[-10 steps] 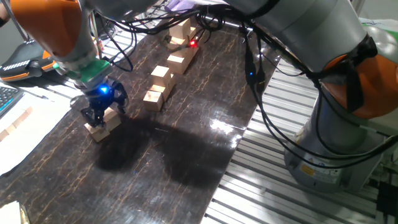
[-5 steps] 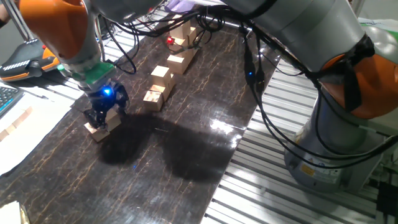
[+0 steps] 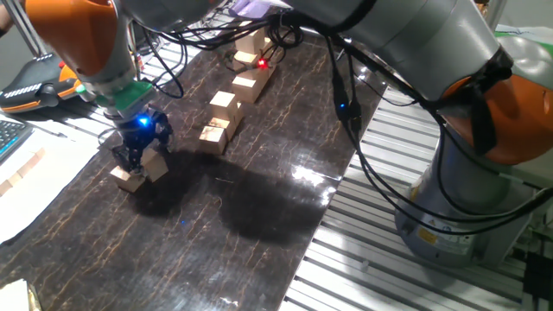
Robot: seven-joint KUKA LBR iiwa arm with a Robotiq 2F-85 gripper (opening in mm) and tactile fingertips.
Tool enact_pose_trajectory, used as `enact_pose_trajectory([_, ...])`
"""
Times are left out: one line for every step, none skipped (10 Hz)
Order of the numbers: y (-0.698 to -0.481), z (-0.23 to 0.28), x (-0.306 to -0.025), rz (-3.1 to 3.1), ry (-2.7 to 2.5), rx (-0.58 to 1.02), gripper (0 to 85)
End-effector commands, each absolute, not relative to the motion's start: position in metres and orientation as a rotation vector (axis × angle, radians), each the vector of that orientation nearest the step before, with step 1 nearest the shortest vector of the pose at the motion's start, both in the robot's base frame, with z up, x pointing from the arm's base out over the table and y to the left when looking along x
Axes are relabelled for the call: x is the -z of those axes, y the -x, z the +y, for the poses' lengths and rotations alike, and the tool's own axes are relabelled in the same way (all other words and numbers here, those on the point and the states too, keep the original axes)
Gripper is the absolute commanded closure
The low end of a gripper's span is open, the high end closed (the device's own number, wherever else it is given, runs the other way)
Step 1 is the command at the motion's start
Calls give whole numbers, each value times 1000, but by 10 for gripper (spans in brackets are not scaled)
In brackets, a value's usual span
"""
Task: Stack the blocks into a pyramid shape
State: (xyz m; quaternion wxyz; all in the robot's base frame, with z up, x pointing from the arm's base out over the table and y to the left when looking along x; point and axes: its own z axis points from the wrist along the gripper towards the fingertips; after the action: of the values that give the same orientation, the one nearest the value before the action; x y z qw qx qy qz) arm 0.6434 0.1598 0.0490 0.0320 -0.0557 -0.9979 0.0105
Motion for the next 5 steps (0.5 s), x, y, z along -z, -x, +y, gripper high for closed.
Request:
enact_pose_trajectory([-643,159,-49,-3070,156,-31,147])
enact_pose_trajectory([-643,159,-50,-3068,137,-31,253])
enact_pose_trajectory([-641,158,-51,-3062,115,-33,393])
enact_pose_trajectory([-637,157,-56,-3049,94,-33,557])
enact_pose_trajectory([-630,155,-65,-3044,99,-45,577])
